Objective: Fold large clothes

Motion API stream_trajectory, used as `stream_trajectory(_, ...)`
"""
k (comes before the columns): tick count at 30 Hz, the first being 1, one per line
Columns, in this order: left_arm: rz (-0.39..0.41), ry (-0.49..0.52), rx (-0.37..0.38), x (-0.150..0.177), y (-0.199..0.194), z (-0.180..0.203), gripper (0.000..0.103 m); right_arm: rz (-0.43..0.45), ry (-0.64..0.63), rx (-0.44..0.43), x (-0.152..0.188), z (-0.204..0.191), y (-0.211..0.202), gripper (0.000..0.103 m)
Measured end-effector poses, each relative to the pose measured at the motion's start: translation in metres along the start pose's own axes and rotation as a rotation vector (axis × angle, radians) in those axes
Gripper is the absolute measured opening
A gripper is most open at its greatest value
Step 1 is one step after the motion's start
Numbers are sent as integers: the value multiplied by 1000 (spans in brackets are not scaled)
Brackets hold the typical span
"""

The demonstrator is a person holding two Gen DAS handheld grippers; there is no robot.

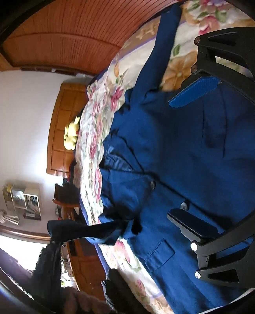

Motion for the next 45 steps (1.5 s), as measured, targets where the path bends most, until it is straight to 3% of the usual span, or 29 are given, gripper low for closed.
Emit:
stream_trajectory(7, -5, 63, 67, 9, -21, 56, 12, 15, 25, 17, 6, 9, -22, 103)
stream_trajectory(14, -49, 80, 24, 37, -22, 63, 12, 25, 36, 13, 6, 10, -24, 103)
stream_trajectory(17, -76, 66, 17, 56, -24, 56, 16, 25, 39, 3, 8, 8, -24, 103)
stream_trajectory(22, -103, 47, 4, 91, -36, 39, 36, 24, 52, -28, 6, 7, -21, 103)
stream_trajectory(29, -127, -7, -23, 135, -52, 3, 41, 14, 59, -102, 2, -4, -8, 103)
stream_trajectory(31, -137, -24, -37, 148, -55, -11, 59, 3, 53, -124, 3, -9, -1, 103)
stream_trajectory(33, -144, -46, -48, 161, -59, -24, 67, -11, 48, -147, 4, -14, 5, 103)
stream_trajectory(45, -157, -123, -146, 206, -77, -78, 67, -156, 21, -291, 19, -37, 49, 93)
Point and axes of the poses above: each gripper's, at about its wrist camera, not at the fingertips, and y roughly the way its jaws point, z to its right, x to its underside, the point moved 8 cm from there along y, roughly the way its jaws point, and after that the axes turned 2 degrees about -x, right-handed, at the moved point
